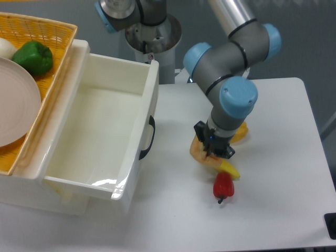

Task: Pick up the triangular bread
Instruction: 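Lift the held bread slice up off the table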

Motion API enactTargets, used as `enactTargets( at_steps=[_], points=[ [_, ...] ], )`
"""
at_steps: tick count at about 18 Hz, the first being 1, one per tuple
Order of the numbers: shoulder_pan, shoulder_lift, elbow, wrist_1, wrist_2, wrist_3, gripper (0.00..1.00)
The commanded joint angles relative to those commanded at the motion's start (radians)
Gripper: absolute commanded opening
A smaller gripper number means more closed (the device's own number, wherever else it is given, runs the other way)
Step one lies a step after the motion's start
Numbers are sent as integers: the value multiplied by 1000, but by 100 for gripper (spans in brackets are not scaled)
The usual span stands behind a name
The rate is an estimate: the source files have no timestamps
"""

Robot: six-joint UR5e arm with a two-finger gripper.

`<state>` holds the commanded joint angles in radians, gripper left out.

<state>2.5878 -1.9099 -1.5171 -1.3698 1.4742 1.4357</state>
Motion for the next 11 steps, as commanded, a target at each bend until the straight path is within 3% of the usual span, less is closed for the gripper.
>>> enactTargets(
  at_steps=[6,11],
  points=[
    [-14,51,-6,-11,-35,35,9],
    [-15,57,-12,-17,-34,35,9]
  ],
)
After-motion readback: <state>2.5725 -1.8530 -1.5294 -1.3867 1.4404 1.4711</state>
